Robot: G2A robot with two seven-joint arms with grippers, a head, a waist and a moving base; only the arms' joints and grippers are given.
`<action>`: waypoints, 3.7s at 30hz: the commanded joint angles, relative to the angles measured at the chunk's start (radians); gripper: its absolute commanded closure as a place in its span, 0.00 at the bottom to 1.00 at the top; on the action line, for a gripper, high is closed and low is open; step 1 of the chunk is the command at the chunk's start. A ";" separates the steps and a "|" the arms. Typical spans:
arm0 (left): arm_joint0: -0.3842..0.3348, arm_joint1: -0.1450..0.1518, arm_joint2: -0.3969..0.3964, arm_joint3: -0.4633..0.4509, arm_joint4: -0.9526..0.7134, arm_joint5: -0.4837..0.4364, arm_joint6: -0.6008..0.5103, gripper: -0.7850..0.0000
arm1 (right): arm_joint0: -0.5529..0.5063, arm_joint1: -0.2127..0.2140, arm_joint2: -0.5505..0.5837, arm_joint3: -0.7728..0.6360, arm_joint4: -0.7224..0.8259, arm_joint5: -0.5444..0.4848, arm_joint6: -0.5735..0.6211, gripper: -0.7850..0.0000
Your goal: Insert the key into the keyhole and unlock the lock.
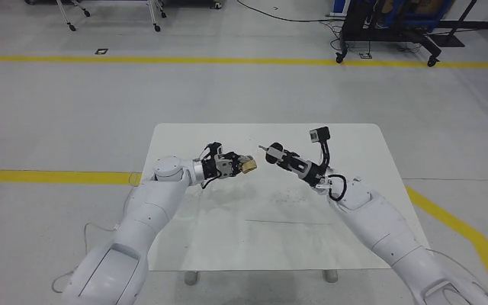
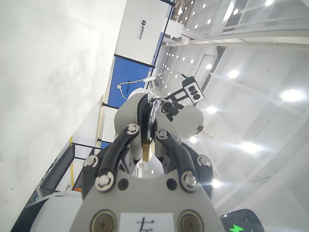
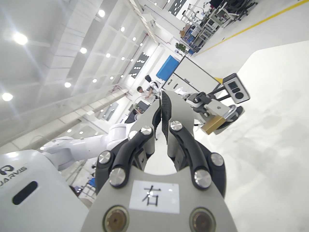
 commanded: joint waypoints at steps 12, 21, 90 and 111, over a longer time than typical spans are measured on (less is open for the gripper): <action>0.002 0.004 0.033 -0.026 0.085 0.161 0.034 1.00 | -0.269 0.084 0.300 -0.464 -1.142 0.225 -0.220 1.00; 0.002 0.004 0.033 -0.026 0.085 0.161 0.034 1.00 | -0.269 0.084 0.300 -0.464 -1.142 0.225 -0.220 1.00; 0.029 -0.004 0.048 -0.058 0.068 0.436 0.149 1.00 | -0.089 -0.051 -0.155 -0.669 -2.074 0.180 0.385 1.00; 0.031 -0.003 0.053 -0.062 0.077 0.425 0.144 1.00 | -0.047 -0.094 -0.182 -0.604 -2.068 0.165 0.405 1.00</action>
